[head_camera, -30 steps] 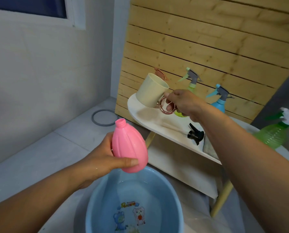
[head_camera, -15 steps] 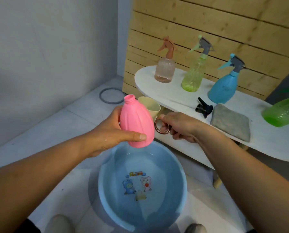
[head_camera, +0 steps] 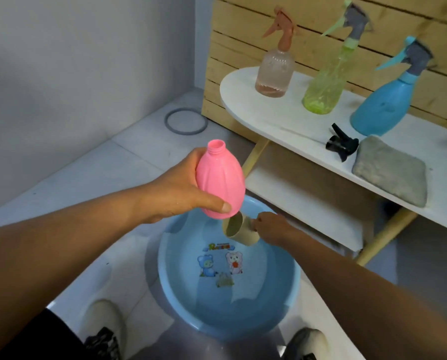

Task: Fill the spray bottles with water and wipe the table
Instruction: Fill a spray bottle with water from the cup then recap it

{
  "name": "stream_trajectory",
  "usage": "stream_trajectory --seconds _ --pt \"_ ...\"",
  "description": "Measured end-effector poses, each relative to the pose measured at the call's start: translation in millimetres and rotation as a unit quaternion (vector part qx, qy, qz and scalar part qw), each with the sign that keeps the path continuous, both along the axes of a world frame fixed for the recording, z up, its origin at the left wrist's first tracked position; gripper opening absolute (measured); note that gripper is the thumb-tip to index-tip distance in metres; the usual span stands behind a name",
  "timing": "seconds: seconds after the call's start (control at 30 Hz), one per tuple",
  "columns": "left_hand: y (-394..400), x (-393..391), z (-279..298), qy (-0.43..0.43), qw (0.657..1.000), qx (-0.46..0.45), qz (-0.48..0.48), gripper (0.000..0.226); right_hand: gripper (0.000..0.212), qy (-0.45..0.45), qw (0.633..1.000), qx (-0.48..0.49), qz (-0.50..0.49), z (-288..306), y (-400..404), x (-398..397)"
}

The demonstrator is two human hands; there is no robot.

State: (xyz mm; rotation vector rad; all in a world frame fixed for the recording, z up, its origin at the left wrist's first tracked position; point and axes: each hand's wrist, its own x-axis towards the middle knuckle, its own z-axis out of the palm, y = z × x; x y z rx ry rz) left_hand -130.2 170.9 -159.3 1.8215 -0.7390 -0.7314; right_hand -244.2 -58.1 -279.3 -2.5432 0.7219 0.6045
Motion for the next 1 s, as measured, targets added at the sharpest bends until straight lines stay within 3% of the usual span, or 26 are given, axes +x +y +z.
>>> stream_trajectory --seconds 0.1,0.23,0.47,0.73,0.87,1.0 --pt "0 2 0 -0.024 1.0 0.01 0.008 0.107 0.026 0.005 0.992 -0.104 0.067 -25 -2 -7" --pt "2 4 2 -0.053 0.998 0.017 0.025 0.106 0.035 0.036 0.967 -0.207 0.141 -52 -3 -12" --pt "10 5 0 -0.049 0.997 0.052 0.02 0.105 0.035 0.08 0.964 -0.215 0.131 -82 -2 -11" --pt "8 10 0 -0.042 0.997 0.054 0.022 0.105 0.033 0.071 0.973 -0.16 0.153 -94 19 -4" --pt "6 9 0 -0.041 0.997 0.056 0.02 0.105 0.03 0.015 0.999 -0.034 0.035 -87 17 2" --pt "10 9 1 -0.052 0.997 0.062 0.018 0.104 0.039 -0.049 0.988 0.121 -0.083 -79 14 -6"
